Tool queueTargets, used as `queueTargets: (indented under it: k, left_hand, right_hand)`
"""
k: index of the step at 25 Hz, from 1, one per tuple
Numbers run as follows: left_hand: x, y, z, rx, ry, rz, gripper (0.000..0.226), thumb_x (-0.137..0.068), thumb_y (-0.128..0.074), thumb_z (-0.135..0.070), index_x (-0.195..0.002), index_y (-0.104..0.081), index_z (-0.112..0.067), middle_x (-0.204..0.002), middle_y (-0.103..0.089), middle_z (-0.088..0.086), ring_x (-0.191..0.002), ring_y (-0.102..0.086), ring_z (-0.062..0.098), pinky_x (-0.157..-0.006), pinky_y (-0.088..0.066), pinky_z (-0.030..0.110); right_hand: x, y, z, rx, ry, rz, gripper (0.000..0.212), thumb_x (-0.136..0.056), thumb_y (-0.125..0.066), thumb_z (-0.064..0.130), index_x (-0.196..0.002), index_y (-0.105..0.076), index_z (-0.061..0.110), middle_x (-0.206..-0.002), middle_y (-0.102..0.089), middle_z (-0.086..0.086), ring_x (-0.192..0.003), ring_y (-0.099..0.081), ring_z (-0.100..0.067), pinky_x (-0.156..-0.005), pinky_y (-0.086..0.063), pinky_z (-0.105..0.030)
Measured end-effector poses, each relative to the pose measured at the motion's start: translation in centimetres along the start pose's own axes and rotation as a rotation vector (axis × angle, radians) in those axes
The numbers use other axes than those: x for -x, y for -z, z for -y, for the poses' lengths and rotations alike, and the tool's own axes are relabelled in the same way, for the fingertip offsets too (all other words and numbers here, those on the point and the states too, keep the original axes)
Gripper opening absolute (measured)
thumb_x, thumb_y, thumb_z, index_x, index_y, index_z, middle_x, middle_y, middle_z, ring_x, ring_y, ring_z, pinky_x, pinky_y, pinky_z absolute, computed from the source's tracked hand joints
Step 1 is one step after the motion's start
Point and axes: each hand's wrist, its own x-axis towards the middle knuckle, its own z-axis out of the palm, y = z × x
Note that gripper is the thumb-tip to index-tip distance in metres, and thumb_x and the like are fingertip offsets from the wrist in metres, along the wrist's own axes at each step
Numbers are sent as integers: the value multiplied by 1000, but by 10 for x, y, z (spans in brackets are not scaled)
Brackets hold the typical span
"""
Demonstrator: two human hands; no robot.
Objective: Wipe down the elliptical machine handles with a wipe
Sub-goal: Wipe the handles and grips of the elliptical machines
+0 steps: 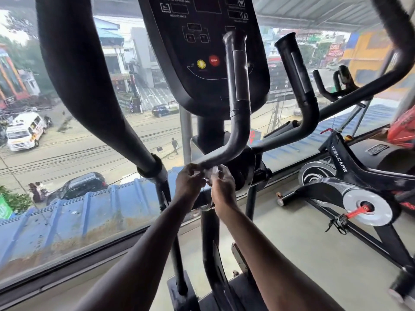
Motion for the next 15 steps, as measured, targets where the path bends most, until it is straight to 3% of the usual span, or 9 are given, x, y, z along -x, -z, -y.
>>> queueTargets:
  k: [4, 8, 9, 12, 15]
  left_hand:
    - [0, -9, 0, 89, -39, -182, 7, -71, -61, -26, -72, -60, -20, -68, -64, 3, -67, -58, 21, -68, -47, 38]
    - [7, -16, 5, 231, -7, -141, 8, -78, -63, -29, -79, -59, -21, -77, -66, 6, -74, -62, 23, -72, -49, 39]
    - [7, -15, 3, 229, -45, -178, 3, -80, -62, -20, -78, -59, -21, -75, -65, 5, -72, -61, 22, -71, -49, 37]
    - [12, -10, -20, 193, -276, -286, 20, -84, -60, -5, -85, -64, -24, -79, -67, -3, -73, -62, 12, -70, -49, 28]
    - [27, -30, -45, 117, -549, -118, 23, -89, -55, -8, -101, -70, -19, -104, -69, -1, -99, -64, 8, -83, -51, 23]
  right_hand:
    - [7, 9, 7, -316, -65, 52, 13, -87, -63, -4, -87, -64, 9, -77, -69, -6, -72, -66, -15, -68, -55, -20]
    - [21, 8, 0, -189, 69, 69, 27, -87, -57, -6, -83, -70, 17, -77, -73, 6, -75, -68, -7, -68, -50, -19]
    - [24, 11, -1, -144, 128, 39, 27, -86, -56, -5, -84, -70, 18, -81, -73, 5, -79, -68, -11, -69, -50, -22]
    - [24, 23, 9, -119, 289, -103, 22, -83, -60, 1, -100, -57, 14, -97, -64, -2, -95, -63, -22, -77, -53, -28]
    - [18, 27, 29, -174, 468, 70, 39, -75, -62, 17, -112, -50, 11, -108, -64, 2, -104, -60, -8, -89, -48, -22]
